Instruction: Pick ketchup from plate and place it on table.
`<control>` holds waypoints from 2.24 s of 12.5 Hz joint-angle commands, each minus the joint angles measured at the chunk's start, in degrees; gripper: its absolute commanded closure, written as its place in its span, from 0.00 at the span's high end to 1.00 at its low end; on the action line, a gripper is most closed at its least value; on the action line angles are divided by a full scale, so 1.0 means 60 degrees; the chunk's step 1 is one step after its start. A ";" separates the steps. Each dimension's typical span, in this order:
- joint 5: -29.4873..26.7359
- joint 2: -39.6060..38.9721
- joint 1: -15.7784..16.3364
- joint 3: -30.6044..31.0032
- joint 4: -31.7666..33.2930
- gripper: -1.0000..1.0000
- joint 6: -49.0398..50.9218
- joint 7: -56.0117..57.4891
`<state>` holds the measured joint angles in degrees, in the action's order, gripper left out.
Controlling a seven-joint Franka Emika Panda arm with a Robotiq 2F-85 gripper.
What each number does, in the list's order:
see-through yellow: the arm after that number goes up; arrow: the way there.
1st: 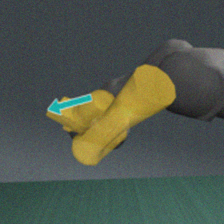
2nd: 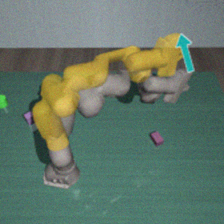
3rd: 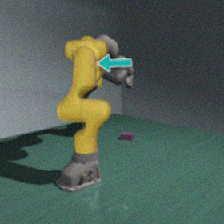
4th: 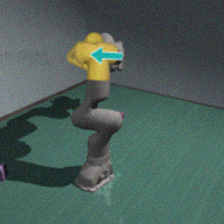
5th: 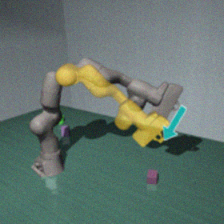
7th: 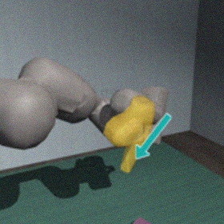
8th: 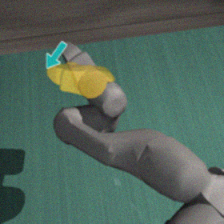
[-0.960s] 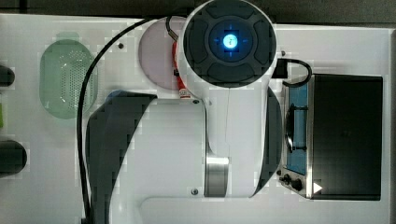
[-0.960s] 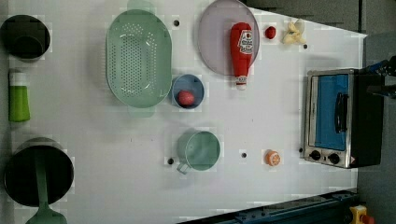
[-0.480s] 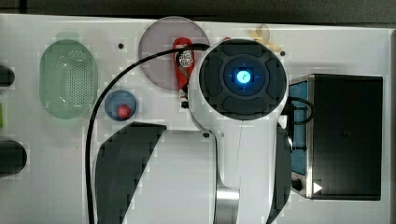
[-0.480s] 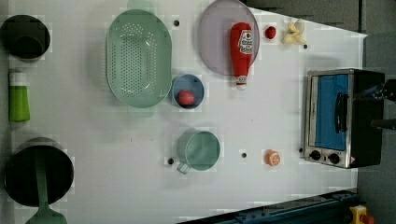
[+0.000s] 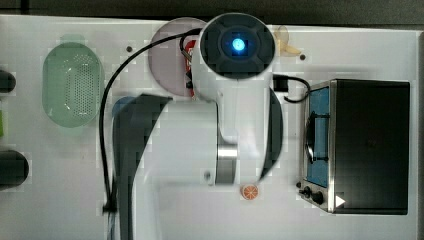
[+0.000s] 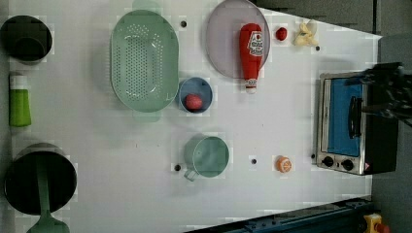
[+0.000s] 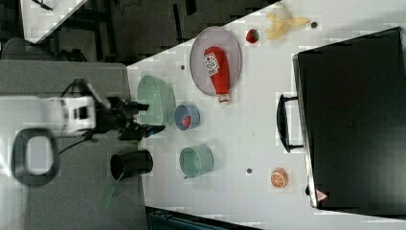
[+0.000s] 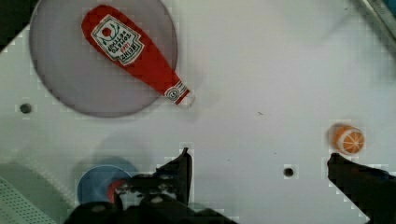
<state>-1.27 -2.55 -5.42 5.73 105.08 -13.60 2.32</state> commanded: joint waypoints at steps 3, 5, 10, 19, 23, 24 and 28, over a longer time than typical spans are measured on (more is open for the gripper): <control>-0.0003 -0.1646 0.0236 0.0241 0.0012 1.00 -0.1360 0.2911; 0.0070 -0.2282 0.0238 0.0237 -0.0045 1.00 -0.2091 0.4012; 0.0623 -0.3904 0.0336 0.0239 -0.0413 1.00 -0.3565 0.5272; 0.1100 -0.6595 0.0752 0.0192 -0.1858 1.00 -0.5701 0.5355; 0.1586 -0.7313 0.0774 0.0105 -0.2211 1.00 -0.6299 0.5353; 0.1585 -0.7443 0.0784 0.0122 -0.2237 1.00 -0.6629 0.5354; 0.1582 -0.7499 0.0818 0.0141 -0.2327 0.60 -0.6889 0.5338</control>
<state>8.39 -47.28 -0.07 7.03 93.89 -53.32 32.70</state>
